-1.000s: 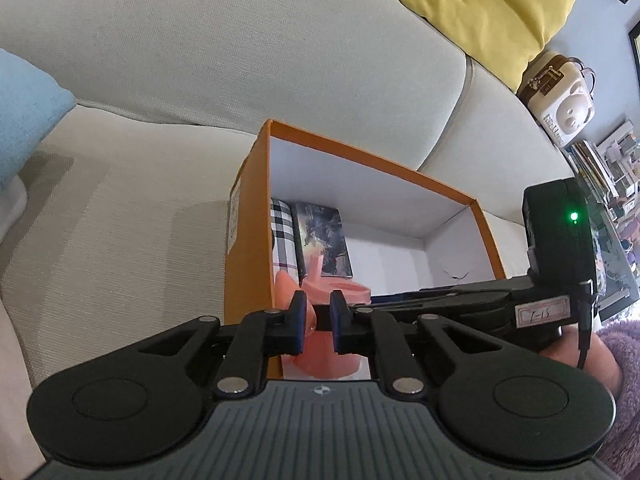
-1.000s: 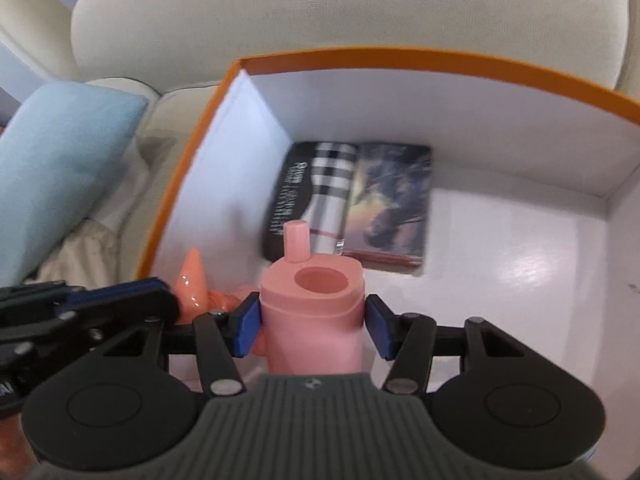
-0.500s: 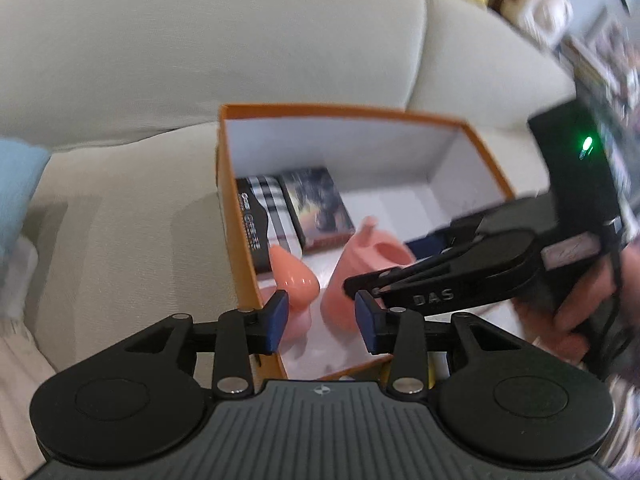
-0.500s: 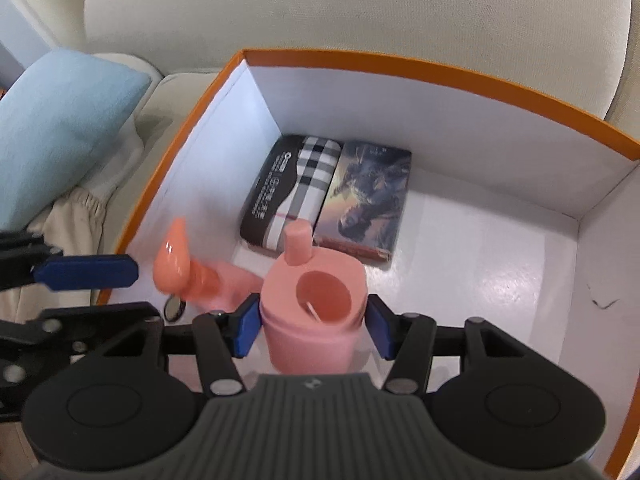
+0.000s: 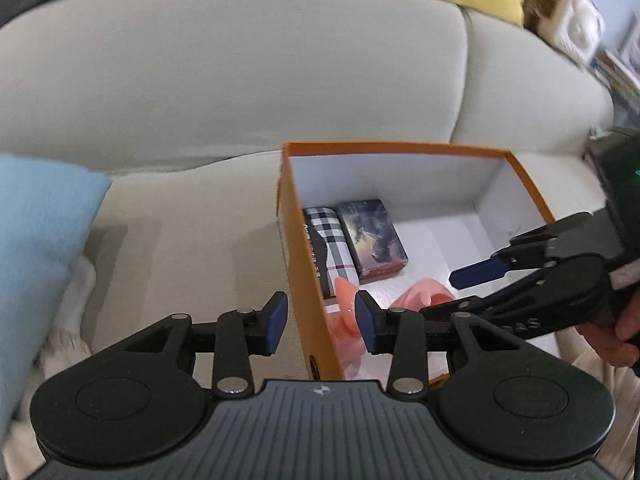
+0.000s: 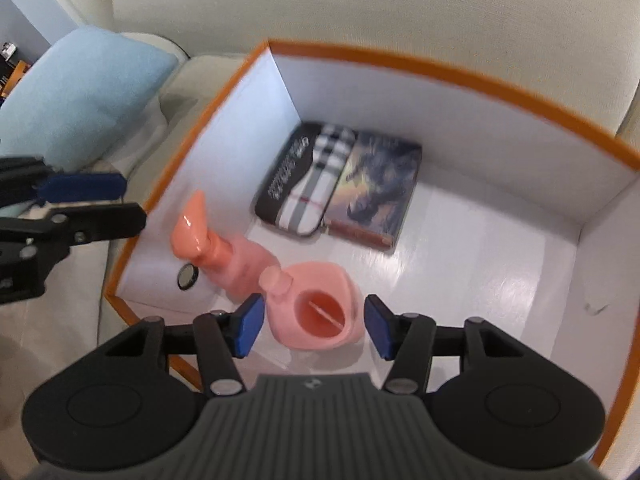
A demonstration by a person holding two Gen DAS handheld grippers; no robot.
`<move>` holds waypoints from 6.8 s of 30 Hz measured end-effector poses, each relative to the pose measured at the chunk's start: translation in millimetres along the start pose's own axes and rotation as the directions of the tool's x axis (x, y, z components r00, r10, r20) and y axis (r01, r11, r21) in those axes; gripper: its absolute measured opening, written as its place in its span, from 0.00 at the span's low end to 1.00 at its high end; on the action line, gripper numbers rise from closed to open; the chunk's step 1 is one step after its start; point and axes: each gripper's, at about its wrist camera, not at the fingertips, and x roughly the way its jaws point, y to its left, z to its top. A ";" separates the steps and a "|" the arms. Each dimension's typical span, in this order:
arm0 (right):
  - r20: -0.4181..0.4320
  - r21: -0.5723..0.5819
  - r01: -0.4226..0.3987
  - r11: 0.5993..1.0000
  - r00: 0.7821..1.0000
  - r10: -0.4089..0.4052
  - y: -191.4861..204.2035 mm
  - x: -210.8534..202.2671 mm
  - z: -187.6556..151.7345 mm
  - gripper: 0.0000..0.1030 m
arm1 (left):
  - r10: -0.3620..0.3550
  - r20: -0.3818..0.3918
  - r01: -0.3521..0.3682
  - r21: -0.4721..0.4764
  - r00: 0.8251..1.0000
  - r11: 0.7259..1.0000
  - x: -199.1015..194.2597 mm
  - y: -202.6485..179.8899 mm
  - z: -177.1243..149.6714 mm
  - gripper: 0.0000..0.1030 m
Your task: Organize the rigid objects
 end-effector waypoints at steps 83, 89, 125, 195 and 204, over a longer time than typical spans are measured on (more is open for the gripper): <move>0.068 0.545 -0.319 0.776 0.938 0.339 20.7 15.7 -10.8 0.28 | -0.077 0.061 0.085 -0.147 0.995 0.986 -15.7 7.3 -15.7 0.35; 0.178 0.424 -0.329 0.843 0.944 0.279 15.0 -39.9 -27.1 0.28 | -0.075 0.174 0.097 -0.121 0.982 0.988 -59.4 -14.4 -31.5 0.35; 0.064 0.313 0.159 0.936 0.980 -0.188 -64.2 -81.3 -206.5 0.49 | -0.088 -0.062 0.107 0.627 0.994 0.772 41.2 -209.4 -145.4 0.63; 0.235 0.021 -0.004 1.000 0.972 -0.001 20.6 -68.2 -168.2 0.33 | -0.003 0.125 -0.021 0.193 0.992 0.981 -71.7 -105.5 -145.9 0.34; 0.060 -0.188 -0.070 0.980 0.995 0.082 82.4 -4.2 -126.0 0.35 | 0.061 0.089 -0.057 -0.047 0.994 0.997 -67.0 -29.5 -151.7 0.34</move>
